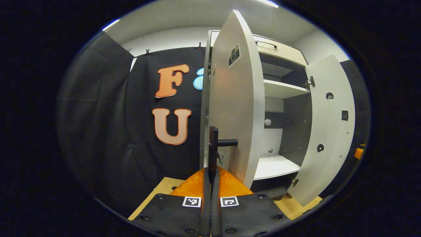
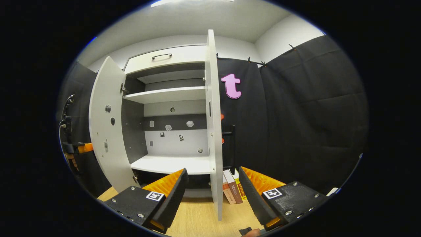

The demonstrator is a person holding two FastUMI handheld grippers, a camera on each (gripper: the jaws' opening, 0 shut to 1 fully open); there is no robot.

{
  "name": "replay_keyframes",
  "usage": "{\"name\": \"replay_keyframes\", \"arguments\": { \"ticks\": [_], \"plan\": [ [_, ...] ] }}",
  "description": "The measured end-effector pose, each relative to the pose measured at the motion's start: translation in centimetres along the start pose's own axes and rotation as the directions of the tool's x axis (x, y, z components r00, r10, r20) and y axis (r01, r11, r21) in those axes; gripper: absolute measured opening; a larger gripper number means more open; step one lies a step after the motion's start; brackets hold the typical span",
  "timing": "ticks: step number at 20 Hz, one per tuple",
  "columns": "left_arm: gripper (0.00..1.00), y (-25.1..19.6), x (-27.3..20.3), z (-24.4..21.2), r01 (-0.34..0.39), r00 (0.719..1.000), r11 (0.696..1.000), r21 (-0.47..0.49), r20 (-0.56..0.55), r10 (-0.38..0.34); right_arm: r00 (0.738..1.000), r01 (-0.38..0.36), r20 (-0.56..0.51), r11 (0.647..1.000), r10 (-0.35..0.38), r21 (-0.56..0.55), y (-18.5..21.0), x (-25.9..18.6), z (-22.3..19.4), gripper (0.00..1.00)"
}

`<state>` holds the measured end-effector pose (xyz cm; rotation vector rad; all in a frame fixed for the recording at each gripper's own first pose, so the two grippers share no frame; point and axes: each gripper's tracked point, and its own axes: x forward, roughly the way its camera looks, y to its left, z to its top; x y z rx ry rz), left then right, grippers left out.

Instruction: Open the right door of the double-door shoe cabinet with the right hand, and open the left door with the left hand.

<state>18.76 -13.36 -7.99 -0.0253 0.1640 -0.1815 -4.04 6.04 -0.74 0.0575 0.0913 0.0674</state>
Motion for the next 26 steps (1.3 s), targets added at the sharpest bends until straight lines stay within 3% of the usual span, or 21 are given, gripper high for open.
{"name": "replay_keyframes", "arguments": {
  "ticks": [13, 19, 22, 24, 26],
  "plan": [
    [0.07, 2.5, -0.3, 0.0, -0.045, 0.999, 0.999, -0.01, -0.011, 0.045, 0.998, -0.056, 0.015, 0.998, 0.056, -0.018, 4.6, 2.0, 1.7, 0.94],
    [0.07, 2.3, -0.8, 0.4, -0.031, 0.999, 0.995, -0.09, -0.028, 0.028, 0.997, -0.067, 0.034, 0.997, 0.068, -0.046, 5.5, 2.2, 3.5, 0.94],
    [0.07, 2.2, -1.4, 2.3, -0.02, 0.999, 0.995, -0.095, 0.031, 0.023, 0.997, -0.067, 0.039, 0.996, 0.069, -0.053, 5.4, 2.2, 4.5, 0.93],
    [0.08, 3.1, -1.9, 3.4, -0.066, 0.996, 0.995, -0.072, 0.048, 0.069, 0.997, -0.067, 0.043, 0.996, 0.07, -0.062, 5.4, 2.1, 5.1, 0.93],
    [0.2, 3.4, -3.2, 4.9, -0.086, 0.993, 0.995, -0.057, 0.074, 0.09, 0.996, -0.066, 0.049, 0.995, 0.07, -0.07, 5.2, 2.0, 5.9, 0.94]
  ]
}}
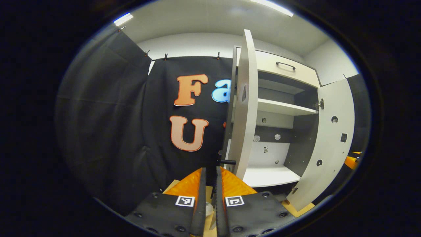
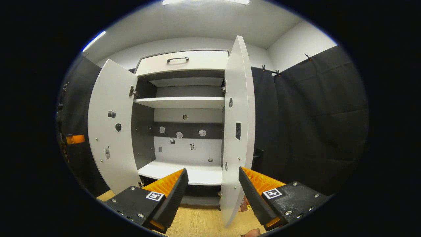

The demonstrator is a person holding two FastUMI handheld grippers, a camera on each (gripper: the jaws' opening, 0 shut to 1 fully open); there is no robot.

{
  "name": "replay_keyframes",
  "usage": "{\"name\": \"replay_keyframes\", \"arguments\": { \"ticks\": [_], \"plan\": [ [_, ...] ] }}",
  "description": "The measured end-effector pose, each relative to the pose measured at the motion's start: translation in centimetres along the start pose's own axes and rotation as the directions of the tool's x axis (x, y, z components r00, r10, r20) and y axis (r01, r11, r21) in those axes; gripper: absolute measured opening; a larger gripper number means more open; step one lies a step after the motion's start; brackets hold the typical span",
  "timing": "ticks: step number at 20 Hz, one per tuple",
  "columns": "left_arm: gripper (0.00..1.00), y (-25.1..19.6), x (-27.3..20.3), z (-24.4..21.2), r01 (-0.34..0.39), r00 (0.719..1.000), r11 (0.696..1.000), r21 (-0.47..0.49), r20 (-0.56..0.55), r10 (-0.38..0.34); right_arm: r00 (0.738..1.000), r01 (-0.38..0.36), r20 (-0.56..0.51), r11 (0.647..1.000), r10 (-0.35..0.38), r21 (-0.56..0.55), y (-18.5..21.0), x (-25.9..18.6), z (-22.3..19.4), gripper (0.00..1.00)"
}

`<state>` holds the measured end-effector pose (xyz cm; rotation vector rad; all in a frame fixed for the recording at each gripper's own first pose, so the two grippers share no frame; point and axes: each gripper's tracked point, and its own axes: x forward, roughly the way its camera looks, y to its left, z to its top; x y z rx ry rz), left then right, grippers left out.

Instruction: Open the right door of the double-door shoe cabinet with the right hand, and open the left door with the left hand.

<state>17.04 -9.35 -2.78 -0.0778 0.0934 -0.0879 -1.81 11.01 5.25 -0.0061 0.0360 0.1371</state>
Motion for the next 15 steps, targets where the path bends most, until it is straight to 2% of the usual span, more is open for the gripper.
{"name": "replay_keyframes", "arguments": {
  "ticks": [1, 2, 4, 5, 7, 9, 11, 15],
  "plan": [
    [0.3, 0.2, -0.7, 0.9, -0.008, 1.0, 1.0, 0.01, 0.016, 0.008, 1.0, 0.0, 0.006, 1.0, 0.0, -0.003, 0.0, -0.1, 0.5, 0.94],
    [0.45, 0.4, -1.3, 1.7, -0.014, 0.999, 1.0, 0.02, 0.033, 0.013, 1.0, 0.0, 0.011, 1.0, 0.0, -0.003, -0.1, -0.2, 1.0, 0.94],
    [0.48, 0.8, -2.6, 3.1, -0.027, 0.997, 0.999, 0.032, 0.067, 0.025, 1.0, -0.002, 0.014, 1.0, 0.002, -0.001, -0.1, -0.2, 1.8, 0.94],
    [0.61, 1.0, -3.3, 3.6, -0.034, 0.996, 0.999, 0.029, 0.079, 0.032, 1.0, -0.004, 0.017, 1.0, 0.004, -0.002, -0.1, -0.3, 2.2, 0.94],
    [0.74, 1.2, -4.8, 4.9, -0.041, 0.995, 0.999, 0.021, 0.094, 0.039, 1.0, -0.002, 0.02, 1.0, 0.002, -0.01, -0.4, -0.5, 2.8, 0.94],
    [0.77, 1.3, -6.2, 6.1, -0.031, 0.994, 0.999, 0.009, 0.106, 0.03, 1.0, 0.0, 0.026, 1.0, 0.0, -0.013, -0.4, -0.8, 3.5, 0.94],
    [0.94, 1.7, -7.5, 6.9, -0.034, 0.992, 0.999, 0.007, 0.122, 0.033, 0.999, -0.007, 0.033, 1.0, 0.007, -0.008, -0.3, -1.2, 4.2, 0.94],
    [0.96, 2.7, -9.3, 8.7, -0.077, 0.984, 0.996, 0.043, 0.167, 0.069, 0.998, -0.008, 0.062, 1.0, 0.009, -0.014, -0.4, -2.1, 5.5, 0.94]
  ]
}}
